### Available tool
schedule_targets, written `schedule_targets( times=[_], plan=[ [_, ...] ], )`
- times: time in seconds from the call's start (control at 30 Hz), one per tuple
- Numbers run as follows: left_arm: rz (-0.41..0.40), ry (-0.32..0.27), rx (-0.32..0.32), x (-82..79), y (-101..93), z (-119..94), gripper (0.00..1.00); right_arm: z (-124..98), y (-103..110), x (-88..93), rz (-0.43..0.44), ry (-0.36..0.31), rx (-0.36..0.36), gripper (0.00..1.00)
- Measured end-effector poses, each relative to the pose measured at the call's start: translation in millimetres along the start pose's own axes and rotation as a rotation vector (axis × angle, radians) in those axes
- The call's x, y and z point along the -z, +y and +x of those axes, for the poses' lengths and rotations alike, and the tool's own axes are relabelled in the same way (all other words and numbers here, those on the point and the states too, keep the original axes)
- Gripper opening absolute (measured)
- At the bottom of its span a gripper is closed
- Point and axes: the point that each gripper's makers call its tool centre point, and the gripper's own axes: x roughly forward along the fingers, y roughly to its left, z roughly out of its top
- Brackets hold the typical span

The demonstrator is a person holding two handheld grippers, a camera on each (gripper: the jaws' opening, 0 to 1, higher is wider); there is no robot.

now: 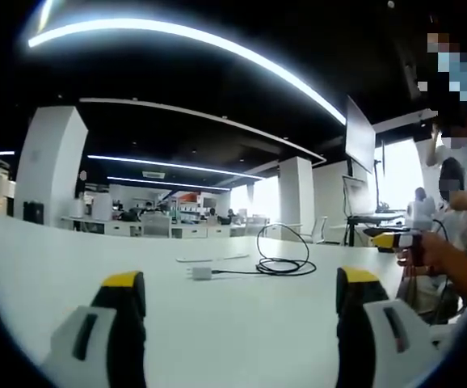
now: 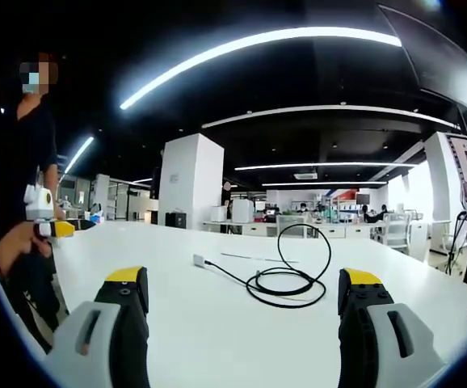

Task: Plug the desk Type‑C cable into the charger adapter.

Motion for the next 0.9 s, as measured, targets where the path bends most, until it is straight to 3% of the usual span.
schedule_targets(
  times=[0.9],
  plan=[
    [0.002,-0.004,-0.003,-0.8,2.7,-0.3,1.0,-0.7,-2.5,1.9,0.007,-0.002,0.007,1.0]
  ],
)
